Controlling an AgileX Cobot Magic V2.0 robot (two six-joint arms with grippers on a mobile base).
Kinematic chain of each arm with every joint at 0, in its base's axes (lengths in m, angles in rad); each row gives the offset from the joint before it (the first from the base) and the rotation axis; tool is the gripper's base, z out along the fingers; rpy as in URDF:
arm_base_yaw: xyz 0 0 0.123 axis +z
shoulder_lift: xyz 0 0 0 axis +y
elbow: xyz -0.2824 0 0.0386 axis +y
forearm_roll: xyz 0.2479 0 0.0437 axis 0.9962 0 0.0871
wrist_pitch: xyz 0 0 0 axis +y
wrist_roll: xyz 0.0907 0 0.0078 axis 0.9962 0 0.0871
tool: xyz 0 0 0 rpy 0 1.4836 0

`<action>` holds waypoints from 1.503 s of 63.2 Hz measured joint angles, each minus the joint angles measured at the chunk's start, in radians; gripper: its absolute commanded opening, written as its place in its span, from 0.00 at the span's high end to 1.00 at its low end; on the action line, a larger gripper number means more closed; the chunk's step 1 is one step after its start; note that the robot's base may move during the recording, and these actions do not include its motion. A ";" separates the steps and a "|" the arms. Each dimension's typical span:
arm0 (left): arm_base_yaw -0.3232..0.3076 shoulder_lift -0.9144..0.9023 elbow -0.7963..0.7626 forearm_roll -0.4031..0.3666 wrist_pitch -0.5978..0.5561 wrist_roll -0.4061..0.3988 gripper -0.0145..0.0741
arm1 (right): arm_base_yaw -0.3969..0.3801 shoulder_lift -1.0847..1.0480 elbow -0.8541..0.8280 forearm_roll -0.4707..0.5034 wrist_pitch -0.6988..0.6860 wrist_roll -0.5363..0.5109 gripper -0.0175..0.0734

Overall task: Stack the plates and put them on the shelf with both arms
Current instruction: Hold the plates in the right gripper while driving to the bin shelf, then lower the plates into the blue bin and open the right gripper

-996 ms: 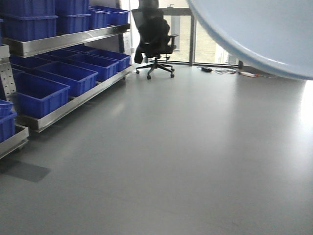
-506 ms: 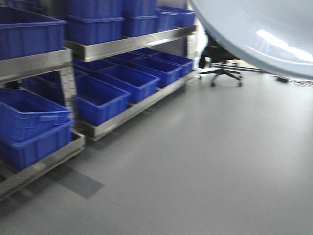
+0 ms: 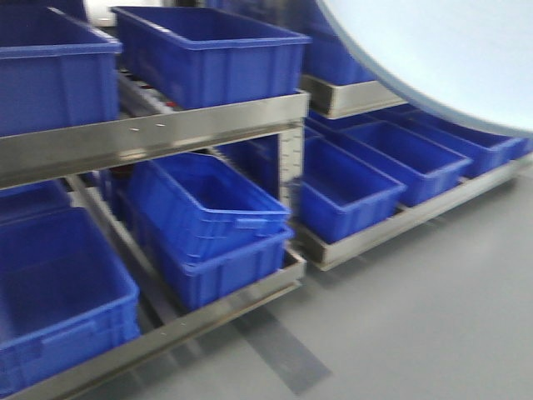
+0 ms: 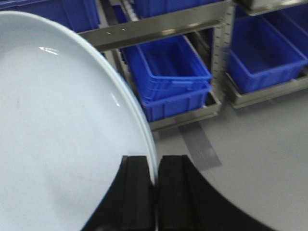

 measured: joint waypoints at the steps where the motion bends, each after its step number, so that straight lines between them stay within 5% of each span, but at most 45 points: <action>1: 0.000 0.000 0.000 0.000 0.000 0.000 0.74 | 0.000 0.000 0.000 0.000 0.000 0.000 0.75; 95: 0.000 0.000 0.001 0.000 0.000 0.000 0.74 | 0.000 0.000 0.000 0.000 0.000 0.000 0.75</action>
